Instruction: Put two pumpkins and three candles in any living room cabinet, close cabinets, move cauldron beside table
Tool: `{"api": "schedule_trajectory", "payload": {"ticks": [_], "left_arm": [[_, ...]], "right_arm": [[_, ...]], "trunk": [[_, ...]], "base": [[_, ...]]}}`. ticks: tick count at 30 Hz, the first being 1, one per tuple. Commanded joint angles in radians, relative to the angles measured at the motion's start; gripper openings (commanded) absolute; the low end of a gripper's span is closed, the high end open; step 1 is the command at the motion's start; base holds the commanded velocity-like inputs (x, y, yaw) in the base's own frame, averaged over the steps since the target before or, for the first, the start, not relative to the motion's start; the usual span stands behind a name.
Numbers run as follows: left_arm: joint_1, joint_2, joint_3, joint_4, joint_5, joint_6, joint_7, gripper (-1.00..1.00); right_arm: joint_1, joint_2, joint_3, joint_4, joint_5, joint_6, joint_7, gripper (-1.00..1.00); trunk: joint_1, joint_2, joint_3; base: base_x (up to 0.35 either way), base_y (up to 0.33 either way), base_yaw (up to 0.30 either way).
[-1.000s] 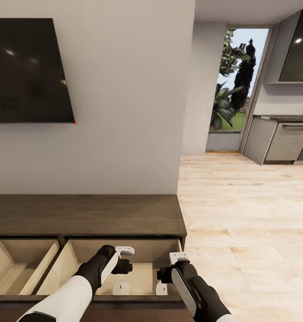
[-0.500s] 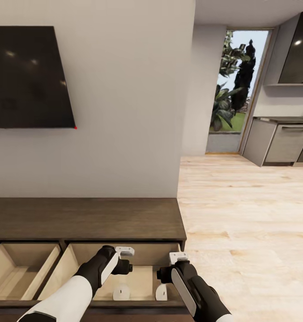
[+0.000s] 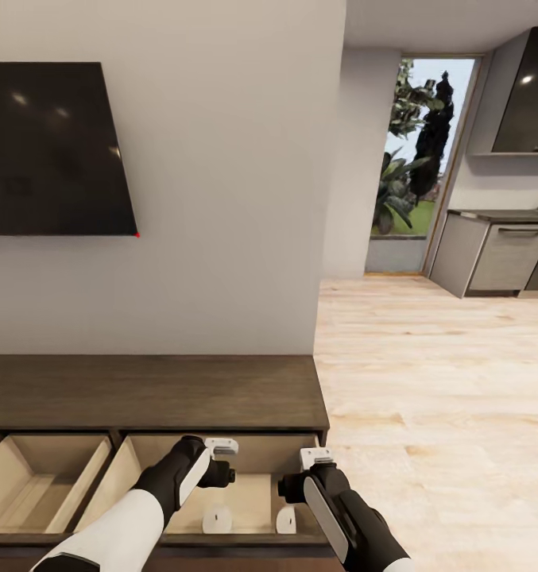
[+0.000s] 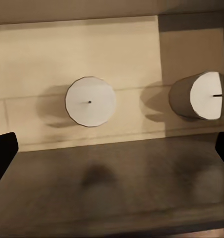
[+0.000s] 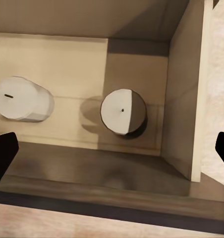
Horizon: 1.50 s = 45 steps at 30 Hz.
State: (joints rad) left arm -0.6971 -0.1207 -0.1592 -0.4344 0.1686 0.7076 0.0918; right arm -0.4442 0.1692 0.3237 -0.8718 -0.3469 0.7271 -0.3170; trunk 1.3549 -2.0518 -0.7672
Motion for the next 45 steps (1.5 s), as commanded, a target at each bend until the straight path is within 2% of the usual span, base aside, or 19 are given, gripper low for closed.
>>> {"api": "schedule_trajectory", "payload": {"ticks": [1,27,45], "left_arm": [[0.000,0.000,-0.007,-0.002,0.011,0.004,0.009,1.00],[0.000,0.000,-0.007,-0.004,0.016,0.001,0.040,1.00],[0.002,-0.001,-0.006,-0.012,0.017,-0.003,0.070,1.00]], "right_arm": [[-0.001,0.000,0.003,-0.001,-0.011,0.002,-0.010,1.00],[-0.001,0.001,0.003,-0.001,-0.011,0.002,-0.010,1.00],[-0.001,0.001,0.003,-0.002,-0.011,0.002,-0.009,1.00]], "trunk": [[-0.004,0.007,0.002],[-0.104,0.189,0.084],[-0.173,0.315,0.140]], "base": [[0.000,0.000,0.000],[-0.060,0.000,0.000],[-0.319,0.000,0.000]]}}
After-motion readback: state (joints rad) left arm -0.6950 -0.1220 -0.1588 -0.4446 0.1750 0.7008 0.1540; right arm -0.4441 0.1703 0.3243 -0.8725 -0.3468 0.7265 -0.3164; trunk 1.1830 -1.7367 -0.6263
